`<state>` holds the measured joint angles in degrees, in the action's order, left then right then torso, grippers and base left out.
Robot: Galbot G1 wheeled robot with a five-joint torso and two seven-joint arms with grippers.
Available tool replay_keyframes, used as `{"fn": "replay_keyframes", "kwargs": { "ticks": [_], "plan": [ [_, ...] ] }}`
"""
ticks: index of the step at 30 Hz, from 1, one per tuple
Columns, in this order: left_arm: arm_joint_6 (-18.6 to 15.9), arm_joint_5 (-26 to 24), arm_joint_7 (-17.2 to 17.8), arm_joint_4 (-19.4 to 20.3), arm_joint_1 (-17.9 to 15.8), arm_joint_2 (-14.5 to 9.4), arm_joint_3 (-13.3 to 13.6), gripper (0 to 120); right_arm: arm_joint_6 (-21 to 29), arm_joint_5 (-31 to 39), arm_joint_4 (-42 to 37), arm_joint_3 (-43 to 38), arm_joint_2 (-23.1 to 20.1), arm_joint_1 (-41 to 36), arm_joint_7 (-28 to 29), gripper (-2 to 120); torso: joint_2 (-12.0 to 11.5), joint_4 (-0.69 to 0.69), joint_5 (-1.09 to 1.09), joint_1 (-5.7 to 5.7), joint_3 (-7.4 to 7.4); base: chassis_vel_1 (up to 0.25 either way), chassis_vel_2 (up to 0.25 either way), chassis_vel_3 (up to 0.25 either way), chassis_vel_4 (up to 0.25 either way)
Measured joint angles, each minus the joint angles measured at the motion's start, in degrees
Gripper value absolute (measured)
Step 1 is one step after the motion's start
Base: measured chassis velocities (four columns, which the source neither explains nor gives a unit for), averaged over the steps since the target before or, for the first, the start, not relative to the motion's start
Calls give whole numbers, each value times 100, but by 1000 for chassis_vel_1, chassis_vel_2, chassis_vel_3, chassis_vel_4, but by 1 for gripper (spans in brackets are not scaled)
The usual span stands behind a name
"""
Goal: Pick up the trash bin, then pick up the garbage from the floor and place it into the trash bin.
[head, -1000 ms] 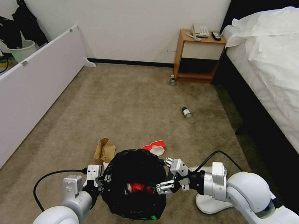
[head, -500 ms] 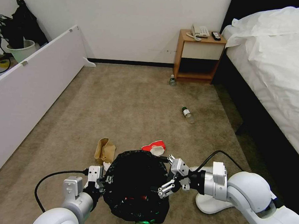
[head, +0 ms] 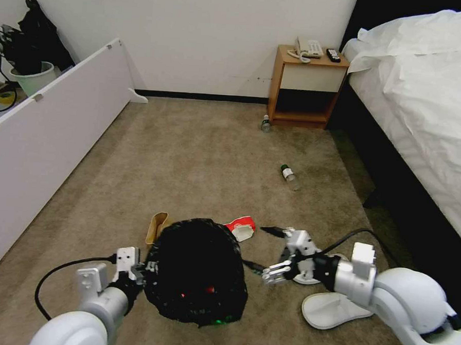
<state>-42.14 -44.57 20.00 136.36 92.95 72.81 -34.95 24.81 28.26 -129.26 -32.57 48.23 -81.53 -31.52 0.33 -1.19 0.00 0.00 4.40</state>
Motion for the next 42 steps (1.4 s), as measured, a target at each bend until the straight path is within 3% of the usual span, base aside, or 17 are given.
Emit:
{"fn": "replay_keyframes", "kwargs": {
  "ticks": [6, 9, 11, 16, 24, 30, 42],
  "plan": [
    [0, -140, 67, 33, -33, 105, -271, 1, 2, 130, -99, -301, 15, -386, 626, 100, 0, 0, 0, 0, 0, 0, 0, 0, 0],
    [1, -393, 153, 115, -28, 207, -590, 1, -69, 201, -128, -442, 70, -608, 1020, 100, 0, 0, 0, 0, 0, 0, 0, 0, 0],
    [0, -569, 190, 155, -14, 218, -796, 1, -122, 281, -129, -529, 107, -708, 1325, 100, 0, 1, 0, 0, 0, 0, 0, 0, 0],
    [0, -718, 204, 197, 19, 179, -1001, 1, -131, 328, -93, -730, 107, -858, 1556, 100, 0, 1, 0, 0, 0, 0, 0, 0, 0],
    [0, -743, 204, 256, 11, 199, -1036, 1, -212, 227, 126, -958, -154, -1103, 1545, 100, 1, 1, 0, 0, 0, 0, 0, 0, 0],
    [0, -733, 204, 277, 19, 204, -1027, 1, -245, 112, 563, -1048, -465, -1121, 1173, 100, 1, 1, 0, 0, 0, 0, 0, 0, 0],
    [0, -728, 204, 237, 4, 210, -1064, 1, -250, -101, 887, -1013, -546, -1023, 649, 100, 1, 1, 0, 0, 0, 0, 0, 0, 0]
  ]
}}
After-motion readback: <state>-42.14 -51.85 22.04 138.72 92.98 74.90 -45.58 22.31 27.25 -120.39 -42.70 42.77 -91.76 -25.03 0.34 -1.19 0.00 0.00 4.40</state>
